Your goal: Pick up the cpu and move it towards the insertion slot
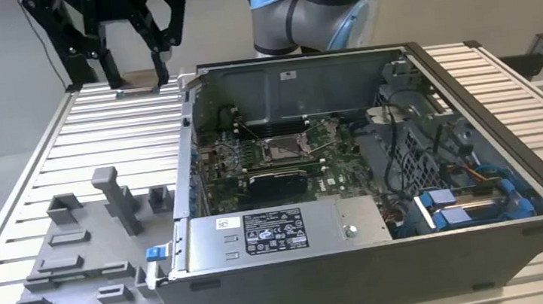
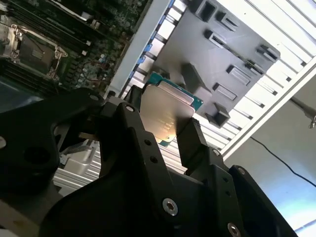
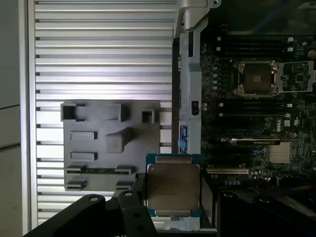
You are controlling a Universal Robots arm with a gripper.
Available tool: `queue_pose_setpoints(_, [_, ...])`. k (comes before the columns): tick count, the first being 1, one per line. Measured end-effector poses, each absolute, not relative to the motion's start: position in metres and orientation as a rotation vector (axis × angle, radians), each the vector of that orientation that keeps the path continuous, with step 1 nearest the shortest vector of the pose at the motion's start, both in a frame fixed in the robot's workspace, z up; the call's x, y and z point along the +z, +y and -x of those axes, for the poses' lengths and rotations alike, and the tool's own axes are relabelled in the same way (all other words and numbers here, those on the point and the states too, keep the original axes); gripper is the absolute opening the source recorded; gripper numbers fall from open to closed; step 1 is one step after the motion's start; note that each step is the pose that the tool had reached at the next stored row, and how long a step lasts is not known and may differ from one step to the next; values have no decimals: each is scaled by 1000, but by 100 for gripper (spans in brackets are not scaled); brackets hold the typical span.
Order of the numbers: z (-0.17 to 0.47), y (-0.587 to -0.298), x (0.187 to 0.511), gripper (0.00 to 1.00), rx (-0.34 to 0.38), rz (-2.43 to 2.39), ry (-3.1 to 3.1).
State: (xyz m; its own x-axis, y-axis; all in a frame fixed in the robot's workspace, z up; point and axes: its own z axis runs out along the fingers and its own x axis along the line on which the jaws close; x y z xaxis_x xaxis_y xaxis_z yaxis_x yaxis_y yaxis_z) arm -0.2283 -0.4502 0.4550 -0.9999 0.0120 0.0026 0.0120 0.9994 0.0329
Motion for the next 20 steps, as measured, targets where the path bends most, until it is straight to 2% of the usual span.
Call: queue_pose_setpoints(20, [137,-450,454,0,-52,19,-3135])
